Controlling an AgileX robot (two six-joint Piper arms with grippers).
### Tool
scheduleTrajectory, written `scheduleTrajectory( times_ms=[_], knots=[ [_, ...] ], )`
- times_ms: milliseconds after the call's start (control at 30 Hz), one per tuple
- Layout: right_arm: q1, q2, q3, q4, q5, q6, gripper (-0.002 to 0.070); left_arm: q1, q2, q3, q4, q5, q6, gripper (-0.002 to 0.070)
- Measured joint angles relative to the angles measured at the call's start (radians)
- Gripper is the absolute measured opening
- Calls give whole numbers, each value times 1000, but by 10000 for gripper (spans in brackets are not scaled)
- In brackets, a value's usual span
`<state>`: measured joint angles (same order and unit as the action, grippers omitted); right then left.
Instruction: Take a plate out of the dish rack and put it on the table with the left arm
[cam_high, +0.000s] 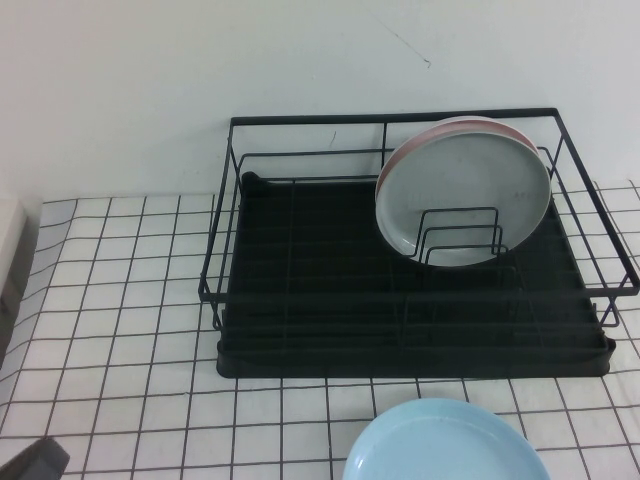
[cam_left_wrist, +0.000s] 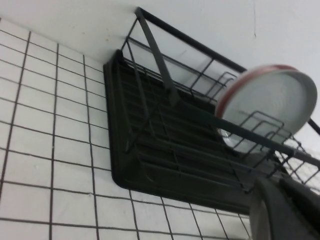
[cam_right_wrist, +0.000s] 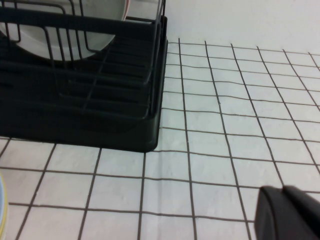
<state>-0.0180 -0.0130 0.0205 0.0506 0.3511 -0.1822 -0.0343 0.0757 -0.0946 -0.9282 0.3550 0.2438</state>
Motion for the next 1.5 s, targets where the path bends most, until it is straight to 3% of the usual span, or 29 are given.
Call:
scheduleTrajectory(
  times_ms=[333, 500, 700, 833, 1133, 1267, 1367, 1500],
  knots=[
    [0, 0, 0, 0, 0, 0, -1, 0, 578, -399, -16, 313, 387, -3],
    [0, 0, 0, 0, 0, 0, -1, 0, 876, -613, -129, 399, 652, -3],
    [0, 0, 0, 0, 0, 0, -1, 0, 1148, -839, -270, 448, 851, -3],
    [0, 0, 0, 0, 0, 0, -1, -39, 1307, -969, -282, 433, 907, -3],
    [0, 0, 0, 0, 0, 0, -1, -222, 1633, -1304, -265, 433, 943, -3],
    [0, 0, 0, 0, 0, 0, -1, -290, 1745, -1442, -175, 433, 964, 4],
    [0, 0, 0, 0, 0, 0, -1, -342, 1808, -1527, -87, 436, 973, 56],
    [0, 0, 0, 0, 0, 0, -1, -377, 1870, -1616, -48, 442, 997, 212]
  ],
)
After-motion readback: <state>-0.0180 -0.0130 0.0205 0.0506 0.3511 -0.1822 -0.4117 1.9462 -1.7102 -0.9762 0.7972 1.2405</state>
